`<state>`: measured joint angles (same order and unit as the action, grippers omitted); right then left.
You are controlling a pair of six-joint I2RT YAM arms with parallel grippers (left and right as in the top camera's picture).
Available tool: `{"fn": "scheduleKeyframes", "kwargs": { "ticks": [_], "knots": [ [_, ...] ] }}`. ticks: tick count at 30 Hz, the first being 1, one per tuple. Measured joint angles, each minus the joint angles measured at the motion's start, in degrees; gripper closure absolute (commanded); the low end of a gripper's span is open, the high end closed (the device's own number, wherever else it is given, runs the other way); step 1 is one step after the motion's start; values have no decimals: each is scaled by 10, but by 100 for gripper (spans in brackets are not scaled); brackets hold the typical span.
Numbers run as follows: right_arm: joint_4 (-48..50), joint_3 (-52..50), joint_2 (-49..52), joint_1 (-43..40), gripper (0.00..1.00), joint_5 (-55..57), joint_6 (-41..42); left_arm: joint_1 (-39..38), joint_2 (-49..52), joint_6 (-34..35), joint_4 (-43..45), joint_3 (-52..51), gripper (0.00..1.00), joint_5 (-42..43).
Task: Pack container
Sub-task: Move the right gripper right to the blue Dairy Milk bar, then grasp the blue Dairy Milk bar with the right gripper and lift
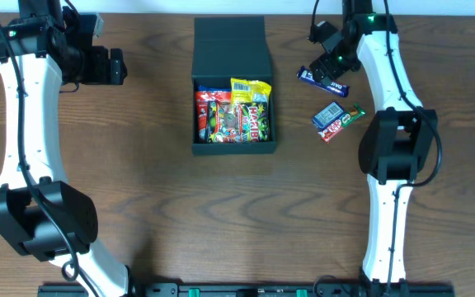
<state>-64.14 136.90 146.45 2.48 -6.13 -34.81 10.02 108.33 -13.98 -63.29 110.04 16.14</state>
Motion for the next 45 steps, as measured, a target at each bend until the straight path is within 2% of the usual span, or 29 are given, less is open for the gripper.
{"fn": "scheduleKeyframes", "kwargs": {
  "ticks": [9,18,26,27,29,33,36,41,45],
  "knots": [
    [-4,-29,3,0,19,-6,-12,0,0,0,0,0,5,0],
    [5,-44,5,0,28,-6,-19,0,0,0,0,0,5,0],
    [6,-47,18,0,30,-8,-19,0,0,0,0,0,5,0],
    [6,-47,18,0,32,-8,-19,0,0,0,0,0,5,0],
    [7,-47,18,0,43,-8,-17,0,0,0,0,0,5,0],
    [8,-47,18,0,53,-8,-16,0,0,0,0,0,5,0],
    [12,-47,18,0,54,-8,-9,0,0,0,0,0,4,0],
    [14,-47,19,0,74,-7,10,0,0,0,0,0,5,0],
    [15,-47,19,0,77,-8,19,0,0,0,0,0,5,0]
  ]
}}
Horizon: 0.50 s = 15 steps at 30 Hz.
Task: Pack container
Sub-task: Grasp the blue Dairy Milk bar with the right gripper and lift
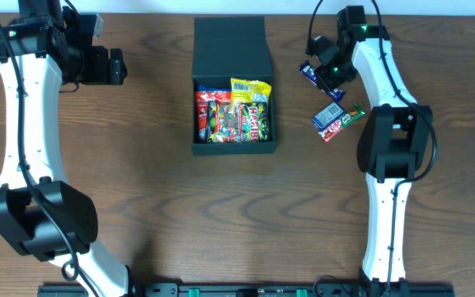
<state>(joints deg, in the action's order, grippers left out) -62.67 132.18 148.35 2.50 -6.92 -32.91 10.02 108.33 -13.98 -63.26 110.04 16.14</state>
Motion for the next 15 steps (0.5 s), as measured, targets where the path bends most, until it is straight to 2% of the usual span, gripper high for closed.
{"fn": "scheduleKeyframes", "kwargs": {
  "ticks": [10,13,15],
  "knots": [
    [-6,16,3,13,79,2,29,0,0,0,5,0,5,0],
    [-26,52,5,24,80,0,40,0,0,0,5,0,5,0],
    [-51,111,6,34,82,-3,53,0,0,0,5,0,5,0]
  ]
}}
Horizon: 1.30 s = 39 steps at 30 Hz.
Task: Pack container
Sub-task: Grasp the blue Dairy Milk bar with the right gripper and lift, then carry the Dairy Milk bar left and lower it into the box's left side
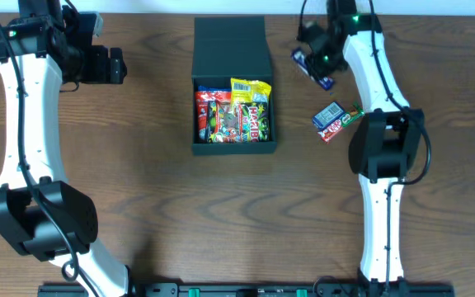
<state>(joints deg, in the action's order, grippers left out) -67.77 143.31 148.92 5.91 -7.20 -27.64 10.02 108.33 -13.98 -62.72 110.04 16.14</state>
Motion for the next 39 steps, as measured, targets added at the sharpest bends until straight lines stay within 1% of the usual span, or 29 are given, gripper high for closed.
{"fn": "scheduleKeyframes", "kwargs": {
  "ticks": [5,10,13,16,18,22,25,27,34,39],
  "knots": [
    [-42,90,-2,16,82,-20,13,0,0,0,8,0,5,0],
    [-76,101,-33,48,81,-26,35,0,0,0,14,0,5,0],
    [-95,102,-59,77,82,-29,61,0,0,0,15,0,5,-4],
    [-117,106,-85,116,84,-33,107,0,0,0,15,0,5,-13],
    [-136,108,-95,149,82,-35,144,0,0,0,16,0,5,-17],
    [-154,108,-97,208,82,-35,208,0,0,0,19,0,5,-20],
    [-156,105,-97,240,84,-37,255,0,0,0,24,0,5,-20],
    [-157,93,-97,259,83,-38,299,0,0,0,26,0,5,-20],
    [-146,24,-97,282,84,-39,427,0,0,0,28,0,5,-20],
    [-108,-22,-97,289,85,-39,498,0,0,0,28,0,5,-20]
  ]
}}
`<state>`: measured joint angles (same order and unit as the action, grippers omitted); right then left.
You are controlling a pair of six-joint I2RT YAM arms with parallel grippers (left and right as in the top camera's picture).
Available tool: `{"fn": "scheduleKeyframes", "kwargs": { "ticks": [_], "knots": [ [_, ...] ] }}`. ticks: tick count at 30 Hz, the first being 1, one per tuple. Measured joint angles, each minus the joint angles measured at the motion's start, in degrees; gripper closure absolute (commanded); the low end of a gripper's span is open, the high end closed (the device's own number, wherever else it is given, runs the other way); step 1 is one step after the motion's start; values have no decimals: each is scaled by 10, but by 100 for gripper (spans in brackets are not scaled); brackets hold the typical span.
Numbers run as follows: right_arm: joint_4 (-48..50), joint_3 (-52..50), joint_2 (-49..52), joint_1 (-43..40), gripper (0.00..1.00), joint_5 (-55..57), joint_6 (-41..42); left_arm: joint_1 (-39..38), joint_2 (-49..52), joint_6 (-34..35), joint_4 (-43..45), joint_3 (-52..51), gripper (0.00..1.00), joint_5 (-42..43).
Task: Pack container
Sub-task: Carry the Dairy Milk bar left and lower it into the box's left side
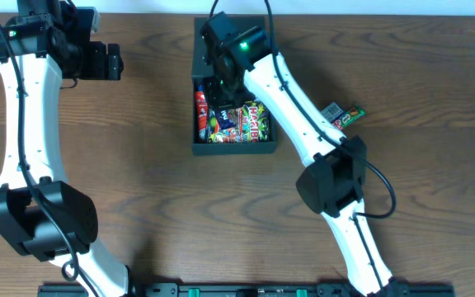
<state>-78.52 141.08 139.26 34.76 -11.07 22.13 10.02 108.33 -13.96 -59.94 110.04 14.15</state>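
Observation:
The black box (233,147) stands open at the table's back middle, its lid (254,33) folded back. It holds several candy packs, among them a red one (200,115) and a yellow-topped one (254,111). My right arm reaches across the box, with the right gripper (219,89) low over its back-left part. Its fingers are hidden under the wrist. The blue candy bar is out of sight. My left gripper (108,62) hangs open and empty at the far left.
A small cluster of candy packs (342,114) lies on the wood right of the box, partly covered by my right arm. The right arm's links span the area from the box to the front right.
My right gripper, which held the blue bar right of the lid, is now over the box's back-left interior. The bar no longer shows. The left gripper has shifted slightly back.
My right gripper was down on the blue bar lying right of the box. Then the bar was turned and off its spot. Then the gripper held it beside the lid. Now the gripper is inside the box's outline, and the bar has gone from the table.

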Motion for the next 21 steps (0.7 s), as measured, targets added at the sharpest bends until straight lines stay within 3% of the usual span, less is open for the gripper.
{"fn": "scheduleKeyframes", "kwargs": {
  "ticks": [9,15,19,21],
  "knots": [
    [96,-76,0,35,85,1,75,0,0,2,0,0,5,0],
    [134,-111,0,38,95,8,113,0,0,2,0,0,5,0],
    [156,-123,0,38,94,13,134,0,0,2,0,0,5,0],
    [163,-125,0,37,88,19,143,0,0,2,0,0,5,0]
  ]
}}
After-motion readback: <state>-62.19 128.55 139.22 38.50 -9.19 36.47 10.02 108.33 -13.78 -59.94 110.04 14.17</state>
